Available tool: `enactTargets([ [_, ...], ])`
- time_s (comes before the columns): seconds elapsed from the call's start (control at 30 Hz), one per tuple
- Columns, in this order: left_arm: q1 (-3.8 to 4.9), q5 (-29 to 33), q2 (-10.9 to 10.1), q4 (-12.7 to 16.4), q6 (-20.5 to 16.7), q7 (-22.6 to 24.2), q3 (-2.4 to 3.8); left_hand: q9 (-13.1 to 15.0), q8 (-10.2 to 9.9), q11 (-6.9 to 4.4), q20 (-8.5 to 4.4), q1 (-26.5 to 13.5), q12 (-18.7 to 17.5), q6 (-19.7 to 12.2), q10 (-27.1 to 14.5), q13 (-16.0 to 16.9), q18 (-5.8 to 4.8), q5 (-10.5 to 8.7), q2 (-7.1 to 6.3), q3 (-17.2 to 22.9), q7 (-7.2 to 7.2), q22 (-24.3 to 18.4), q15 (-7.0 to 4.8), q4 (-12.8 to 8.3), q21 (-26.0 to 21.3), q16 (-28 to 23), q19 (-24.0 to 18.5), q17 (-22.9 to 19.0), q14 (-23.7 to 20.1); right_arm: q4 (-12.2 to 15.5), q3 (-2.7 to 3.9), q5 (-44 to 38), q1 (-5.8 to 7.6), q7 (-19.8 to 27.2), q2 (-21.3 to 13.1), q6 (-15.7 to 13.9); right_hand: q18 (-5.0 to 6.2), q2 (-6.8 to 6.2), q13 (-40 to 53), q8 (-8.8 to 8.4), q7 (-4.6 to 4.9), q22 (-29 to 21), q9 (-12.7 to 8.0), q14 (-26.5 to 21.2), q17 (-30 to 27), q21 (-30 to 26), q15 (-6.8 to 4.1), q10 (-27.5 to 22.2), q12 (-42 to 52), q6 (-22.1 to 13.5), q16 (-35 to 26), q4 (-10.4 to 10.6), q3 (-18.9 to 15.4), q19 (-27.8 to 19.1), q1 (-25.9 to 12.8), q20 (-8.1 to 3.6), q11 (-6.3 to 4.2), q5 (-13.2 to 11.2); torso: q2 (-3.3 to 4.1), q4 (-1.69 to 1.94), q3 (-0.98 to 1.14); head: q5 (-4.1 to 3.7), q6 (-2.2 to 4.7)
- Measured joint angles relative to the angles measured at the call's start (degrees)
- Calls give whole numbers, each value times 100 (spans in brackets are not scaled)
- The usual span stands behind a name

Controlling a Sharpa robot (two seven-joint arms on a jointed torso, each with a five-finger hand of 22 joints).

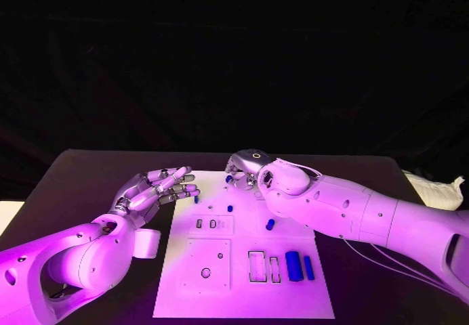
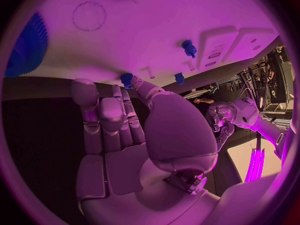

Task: Assemble the parts on the task board

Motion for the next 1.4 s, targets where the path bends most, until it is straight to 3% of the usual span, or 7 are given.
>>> enactTargets([
  [0.23,2,4,-1,-7,0,-9,0,0,0,0,0,0,-4,0,0,0,0,0,0,0,0,-5,0,0,0,0,0,1,0,115,-5,19,-3,-22,-106,-96,0,-65,9,0,32,-335,-38,-38,-268,-214,38,-732,0,-384,-162,69,-369,-130,24,89,109,0,3,7,0,1,7],
  [0.47,4,15,-29,-12,-1,-11,1,1,0,20,0,0,-4,0,-21,0,0,0,0,0,0,-5,0,0,-23,0,0,0,0,874,15,195,-4,-47,-851,-300,0,12,103,29,20,-312,7,-34,-248,-219,33,76,355,-206,-173,144,-483,-147,113,66,12,27,2,0,1,21,21],
  [0.6,6,24,-57,-7,-2,-12,1,1,0,20,0,0,-4,0,-21,0,-1,0,0,0,0,-9,0,0,-23,0,0,3,0,1265,76,492,0,-111,-1350,-336,0,10,267,29,-31,408,17,11,417,269,-79,877,717,-91,317,249,-520,159,110,-47,-102,105,0,-42,-3,26,43],
  [0.73,9,30,-60,-6,-2,-12,1,1,0,20,0,0,-4,0,-21,0,-1,0,0,0,0,-11,0,0,-23,0,0,6,0,1494,130,879,7,-210,-1717,-285,-227,-248,732,29,-131,1756,17,22,802,1162,-257,1719,1333,-19,606,352,-755,675,21,-218,-307,277,-3,-86,-3,29,60],
  [0.83,11,34,-56,-10,-2,-12,1,1,0,20,0,0,-4,0,-21,0,0,0,0,0,0,-11,0,0,-23,0,0,5,0,1526,151,1152,9,-312,-1902,-180,-316,-349,1858,29,-193,2282,16,22,1275,1534,-273,1722,2361,-72,954,484,-1120,809,53,-311,-435,440,-5,-112,0,29,73],
  [1.0,12,38,-48,-30,-2,-11,1,1,0,20,-2,0,-4,0,-21,0,-1,0,0,-10,0,-11,0,-10,-23,0,2,10,0,1490,162,1384,8,-468,-1996,31,-315,-206,4441,29,-163,2692,11,22,1871,1818,-273,1477,4643,-151,1362,847,-1547,856,195,-279,-360,449,-3,-129,9,-1,66],
  [1.4,13,47,-19,-55,-14,2,0,1,0,20,0,22,-4,0,-21,0,0,0,22,-16,0,-17,0,-16,-23,0,42,11,0,1337,167,1413,-1,-701,-1868,344,-404,-109,6049,31,-162,3098,20,22,2497,2051,-273,1696,6038,-152,1763,1093,-1745,885,341,-205,-330,483,7,-116,4,-50,36],
])
